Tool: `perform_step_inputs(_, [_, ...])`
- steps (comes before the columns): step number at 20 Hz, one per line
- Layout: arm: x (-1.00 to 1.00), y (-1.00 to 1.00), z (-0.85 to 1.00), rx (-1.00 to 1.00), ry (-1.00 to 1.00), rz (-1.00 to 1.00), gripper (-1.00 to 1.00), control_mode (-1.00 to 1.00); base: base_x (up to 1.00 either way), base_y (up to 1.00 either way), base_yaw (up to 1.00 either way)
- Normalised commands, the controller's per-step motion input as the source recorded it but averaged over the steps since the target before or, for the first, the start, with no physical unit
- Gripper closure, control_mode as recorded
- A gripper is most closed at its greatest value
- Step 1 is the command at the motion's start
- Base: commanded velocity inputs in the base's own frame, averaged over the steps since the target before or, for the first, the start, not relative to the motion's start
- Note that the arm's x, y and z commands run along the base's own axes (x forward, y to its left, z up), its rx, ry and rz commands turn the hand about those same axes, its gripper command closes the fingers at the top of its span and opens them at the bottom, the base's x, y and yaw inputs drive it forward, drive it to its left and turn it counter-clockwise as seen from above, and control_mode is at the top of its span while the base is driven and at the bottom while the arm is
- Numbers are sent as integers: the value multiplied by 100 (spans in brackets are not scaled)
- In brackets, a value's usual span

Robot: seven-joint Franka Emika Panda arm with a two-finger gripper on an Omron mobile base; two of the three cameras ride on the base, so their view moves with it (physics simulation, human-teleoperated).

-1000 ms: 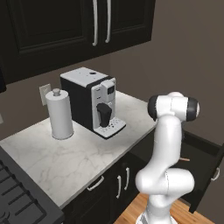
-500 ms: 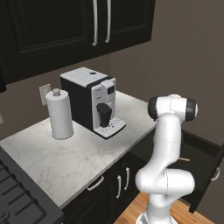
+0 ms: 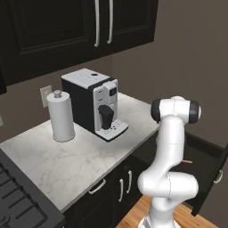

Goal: Take a straw from the drawer in front and place it inside the glass cup on the dining counter.

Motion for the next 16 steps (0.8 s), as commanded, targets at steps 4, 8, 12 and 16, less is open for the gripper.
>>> perform_step_inputs(4, [0,0,-27,0,0,0,100,-100,0,0,0])
perform_step_inputs(8, [-2,0,-30,0,0,0,100,-100,0,0,0])
perform_step_inputs(12, [-14,0,-20,0,0,0,100,-100,0,0,0])
perform_step_inputs(16, [-40,0,18,2,-6,-1,100,-100,0,0,0])
